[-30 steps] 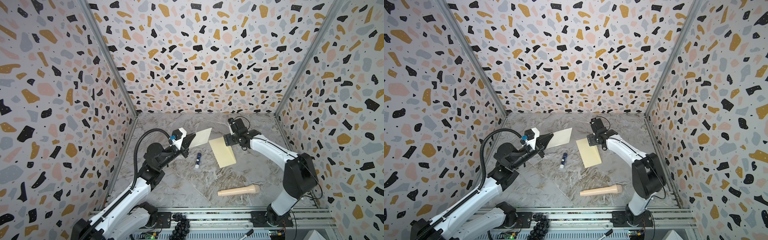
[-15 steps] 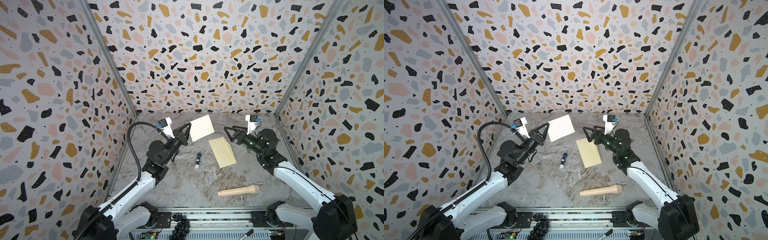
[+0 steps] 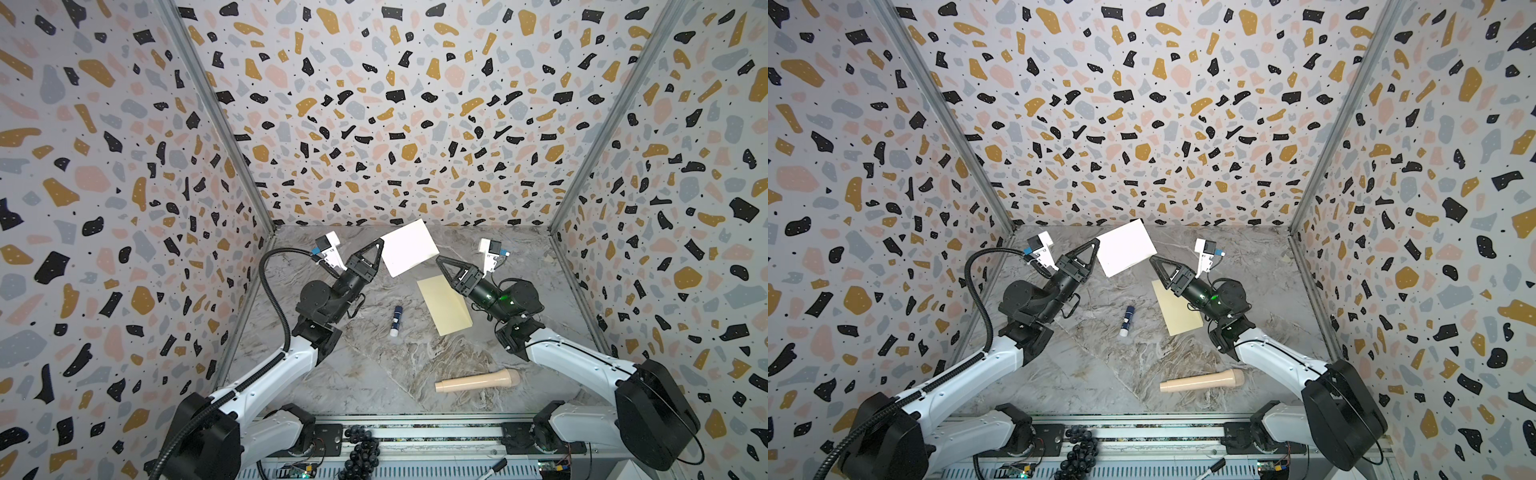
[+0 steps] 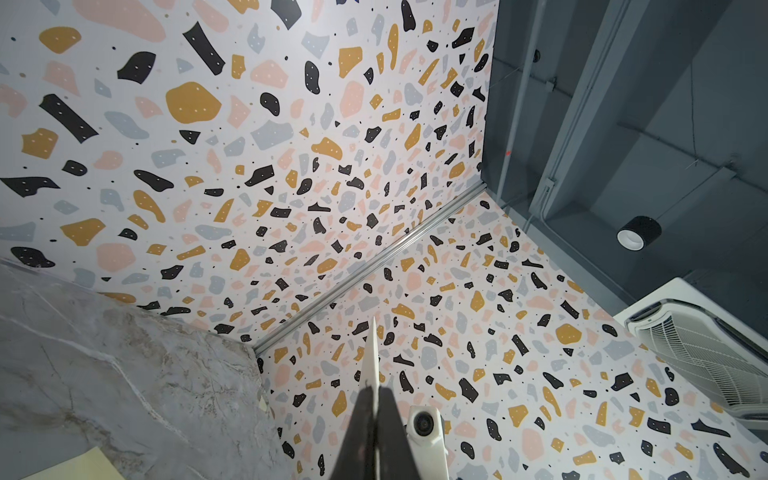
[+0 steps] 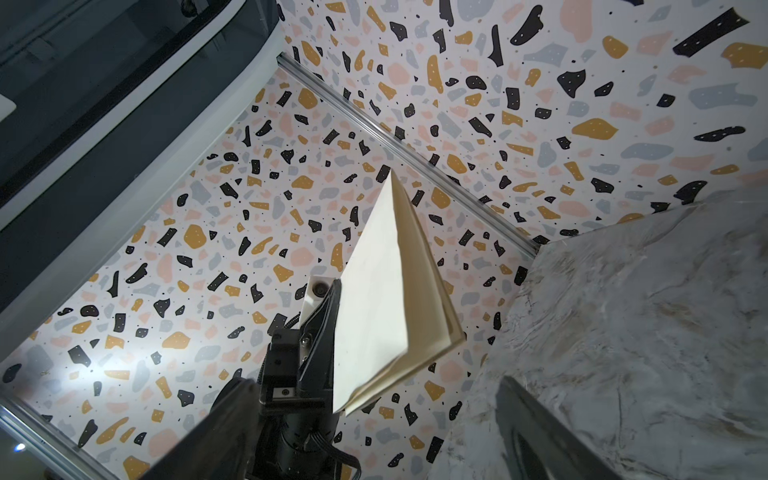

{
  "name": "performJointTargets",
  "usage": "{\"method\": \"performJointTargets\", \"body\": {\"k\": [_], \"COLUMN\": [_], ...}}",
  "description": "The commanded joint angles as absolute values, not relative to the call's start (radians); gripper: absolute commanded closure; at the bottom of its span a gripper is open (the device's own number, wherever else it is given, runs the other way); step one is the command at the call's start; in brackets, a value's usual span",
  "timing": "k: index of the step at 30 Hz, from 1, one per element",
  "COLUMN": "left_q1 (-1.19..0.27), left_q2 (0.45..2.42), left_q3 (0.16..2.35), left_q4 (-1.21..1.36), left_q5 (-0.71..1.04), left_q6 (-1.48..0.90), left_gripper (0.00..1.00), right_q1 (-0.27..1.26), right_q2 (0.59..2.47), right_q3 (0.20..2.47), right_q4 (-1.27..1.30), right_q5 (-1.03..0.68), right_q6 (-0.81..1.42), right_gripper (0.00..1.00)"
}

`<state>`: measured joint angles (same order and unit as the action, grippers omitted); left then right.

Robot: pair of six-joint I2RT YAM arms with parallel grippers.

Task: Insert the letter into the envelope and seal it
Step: 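Raise the cream letter with the left gripper while the right gripper lifts off the envelope, then grasp the cream letter's edge with the right gripper beside the left gripper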

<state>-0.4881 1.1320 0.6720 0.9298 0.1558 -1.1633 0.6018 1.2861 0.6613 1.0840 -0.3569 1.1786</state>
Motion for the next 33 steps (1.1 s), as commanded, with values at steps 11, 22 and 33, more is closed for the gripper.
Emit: {"method": "performJointTargets", "body": {"k": [11,22,33], "left_q1": [-0.485,-0.485,-0.485], "left_q2": [1.147,1.147,1.124], "left_q3": [0.665,0.686,0.715], "left_q4": [1.05,0.972,0.862], "left_q5": [0.208,0.235,0.26], "left_q6": [-1.207,-1.102,-0.896], "left_gripper": [1.0,1.0,0.68], "right_q1": [0.646,0.656,0.629], "right_q2": [1.441,1.481,1.437], "right_q3": [0.776,0.824,0.869], "right_q4": [1.307,1.288,1.134], "right_q5": [-0.332,-0.322,-0.395], "right_q6": [1.311,1.284,1.121], "right_gripper": [0.4,0.9,1.0]}}
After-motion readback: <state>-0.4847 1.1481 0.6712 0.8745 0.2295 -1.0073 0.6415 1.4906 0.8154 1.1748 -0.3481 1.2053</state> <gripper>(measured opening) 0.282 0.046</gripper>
